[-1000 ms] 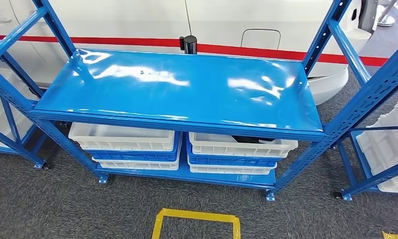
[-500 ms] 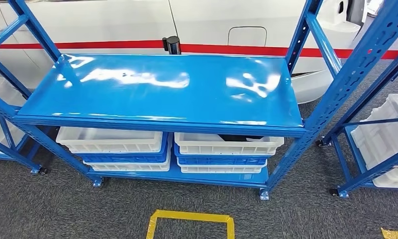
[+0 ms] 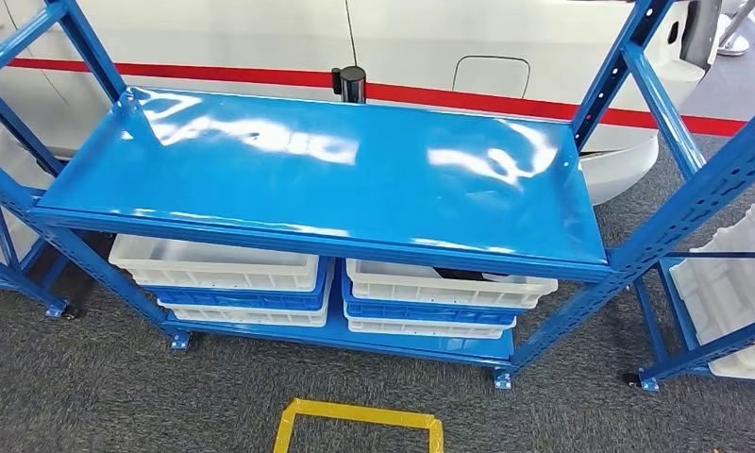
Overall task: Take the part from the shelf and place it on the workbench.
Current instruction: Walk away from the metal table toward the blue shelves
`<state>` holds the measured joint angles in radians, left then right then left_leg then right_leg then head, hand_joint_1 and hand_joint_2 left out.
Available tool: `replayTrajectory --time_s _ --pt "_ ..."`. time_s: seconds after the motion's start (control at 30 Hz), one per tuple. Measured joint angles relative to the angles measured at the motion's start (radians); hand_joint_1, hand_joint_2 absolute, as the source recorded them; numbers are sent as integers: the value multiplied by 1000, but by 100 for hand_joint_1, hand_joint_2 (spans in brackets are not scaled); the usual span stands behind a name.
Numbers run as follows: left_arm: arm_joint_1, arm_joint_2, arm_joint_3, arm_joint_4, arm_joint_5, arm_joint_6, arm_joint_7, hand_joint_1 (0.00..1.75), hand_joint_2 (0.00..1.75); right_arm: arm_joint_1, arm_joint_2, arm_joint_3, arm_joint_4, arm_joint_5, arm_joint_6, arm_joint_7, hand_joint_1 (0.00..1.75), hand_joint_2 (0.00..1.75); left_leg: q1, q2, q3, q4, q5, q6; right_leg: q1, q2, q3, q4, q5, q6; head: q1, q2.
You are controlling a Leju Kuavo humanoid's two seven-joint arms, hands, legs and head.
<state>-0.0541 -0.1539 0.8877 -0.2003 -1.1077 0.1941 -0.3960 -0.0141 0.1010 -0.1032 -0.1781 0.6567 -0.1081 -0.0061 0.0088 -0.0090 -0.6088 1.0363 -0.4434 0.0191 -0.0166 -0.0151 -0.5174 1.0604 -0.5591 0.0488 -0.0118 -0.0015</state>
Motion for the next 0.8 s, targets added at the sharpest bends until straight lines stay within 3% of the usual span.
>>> replayTrajectory --time_s 0.1,0.13,0.17,0.2,0.27,0.33,0.43,0.5,0.6,0.63,0.67,0.7,0.77,0.8 --pt "-1 0 0 0 0 1 0 0 0 1 0 -3 0 0 1 0 0 0 -4 -4 3 -1 -5 13 2 9 -115 197 -70 -10 2 0" --pt "-1 0 0 0 0 1 0 0 0 2 1 -4 0 0 1 0 0 0 -5 -6 5 -1 -7 15 3 10 -145 236 -74 -8 2 0" --pt "-1 0 0 0 0 1 0 0 0 3 1 -4 0 0 1 0 0 0 -7 -10 8 -1 -9 17 3 11 -156 235 -59 -1 2 0" --pt "-1 0 0 0 0 1 0 0 0 5 0 -5 0 0 1 0 0 0 -8 -14 12 -1 -11 17 3 11 -146 193 -30 7 2 0" --pt "-1 -2 0 0 0 1 0 0 0 4 0 -6 0 1 1 1 0 0 -10 -20 19 0 -15 13 7 12 -93 52 39 15 3 0" --pt "-2 -3 0 0 0 1 0 0 0 1 -1 -8 0 1 1 1 0 0 -15 -24 22 0 -22 6 11 13 -61 -32 73 5 3 0" --pt "0 -4 0 0 0 1 1 0 0 0 -1 -9 0 1 1 1 0 0 -14 -23 25 2 -29 -7 8 13 -49 -46 82 -19 3 0" --pt "1 -4 0 0 0 1 1 0 0 1 -2 -10 0 1 1 1 0 0 -11 -14 12 43 -56 -17 -1 12 -34 -54 90 -33 0 0" --pt "1 -5 0 0 0 1 1 0 0 1 -2 -10 0 1 1 2 0 0 0 -5 -73 221 -142 -33 -4 9 -21 -56 87 -45 -5 0" --pt "2 -4 0 0 0 1 1 0 0 1 -2 -10 0 1 2 2 0 0 5 -3 -100 266 -154 -38 -5 9 -18 -56 85 -46 -4 0" --pt "2 -4 0 0 0 1 1 0 0 2 -2 -10 0 2 2 2 0 0 11 -1 -111 277 -145 -44 -7 10 -15 -56 81 -43 -5 0" --pt "2 -4 0 0 0 1 1 0 0 2 -2 -10 0 3 2 2 0 0 17 2 -101 247 -116 -50 -10 10 -10 -55 77 -39 -5 0" --pt "2 -6 0 1 0 1 1 0 0 3 -3 -10 0 5 1 3 0 0 30 8 -43 122 -45 -64 -16 12 -1 -51 64 -23 -6 0" --pt "1 -7 0 1 0 0 1 0 0 2 -4 -10 0 6 1 3 0 0 33 6 -16 69 -24 -67 -15 12 1 -48 57 -14 -8 0"
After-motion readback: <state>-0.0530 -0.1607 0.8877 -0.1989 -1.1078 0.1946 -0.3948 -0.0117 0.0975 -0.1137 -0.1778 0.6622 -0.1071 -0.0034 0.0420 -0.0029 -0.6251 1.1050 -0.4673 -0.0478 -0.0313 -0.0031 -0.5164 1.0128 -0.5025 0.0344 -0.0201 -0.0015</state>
